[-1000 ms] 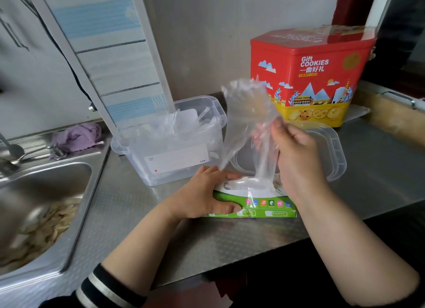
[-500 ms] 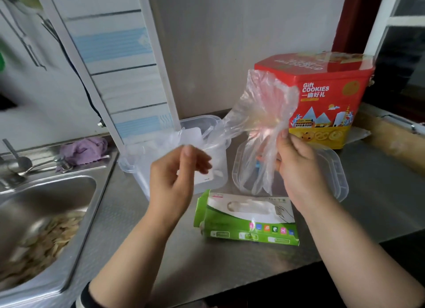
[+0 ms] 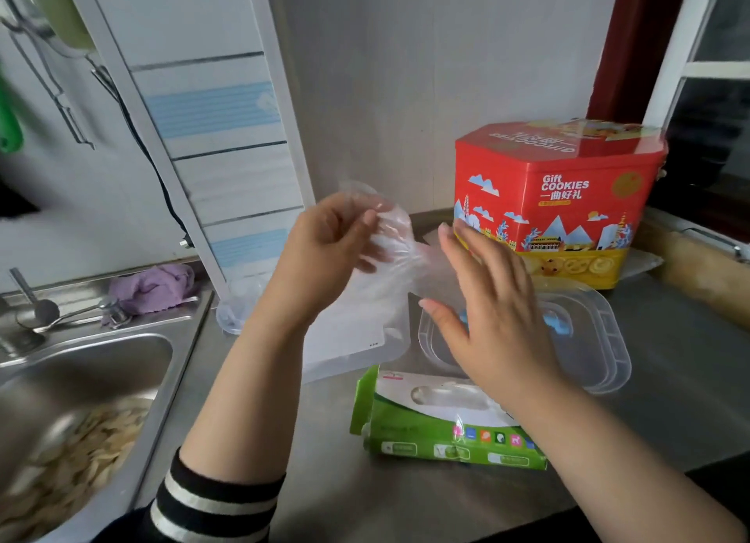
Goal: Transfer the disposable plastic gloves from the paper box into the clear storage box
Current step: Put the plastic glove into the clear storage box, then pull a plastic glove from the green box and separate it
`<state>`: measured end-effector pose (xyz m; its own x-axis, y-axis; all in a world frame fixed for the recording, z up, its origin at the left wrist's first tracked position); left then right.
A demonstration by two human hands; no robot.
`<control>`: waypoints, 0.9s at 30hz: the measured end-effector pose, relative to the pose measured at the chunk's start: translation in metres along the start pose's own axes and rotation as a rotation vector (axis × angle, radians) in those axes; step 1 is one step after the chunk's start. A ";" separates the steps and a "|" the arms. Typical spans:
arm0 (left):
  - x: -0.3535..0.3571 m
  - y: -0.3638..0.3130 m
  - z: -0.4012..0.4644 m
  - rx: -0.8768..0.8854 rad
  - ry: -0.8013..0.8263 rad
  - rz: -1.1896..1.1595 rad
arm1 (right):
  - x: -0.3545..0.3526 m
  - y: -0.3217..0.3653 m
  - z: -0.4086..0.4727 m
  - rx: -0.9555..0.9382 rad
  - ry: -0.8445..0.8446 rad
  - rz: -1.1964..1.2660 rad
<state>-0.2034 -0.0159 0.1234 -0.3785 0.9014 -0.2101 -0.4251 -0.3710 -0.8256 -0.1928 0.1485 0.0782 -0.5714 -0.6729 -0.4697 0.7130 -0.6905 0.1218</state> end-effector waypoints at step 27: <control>-0.075 0.168 0.017 -0.384 0.371 1.313 | 0.198 0.050 0.014 0.205 1.455 0.094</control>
<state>-0.2604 -0.1492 0.0089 -0.0578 -0.0180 -0.9982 0.3313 -0.9435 -0.0021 -0.2754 -0.0228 0.0033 0.4637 0.0512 -0.8845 0.5839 -0.7685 0.2617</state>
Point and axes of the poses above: each hand's wrist, its own z-axis towards the middle knuckle, its own x-axis out of the palm, y = z × x, the point moved 10 cm from there along z, towards the middle knuckle, and after that the axes turned 5 degrees about -y, right-handed, at the moved point
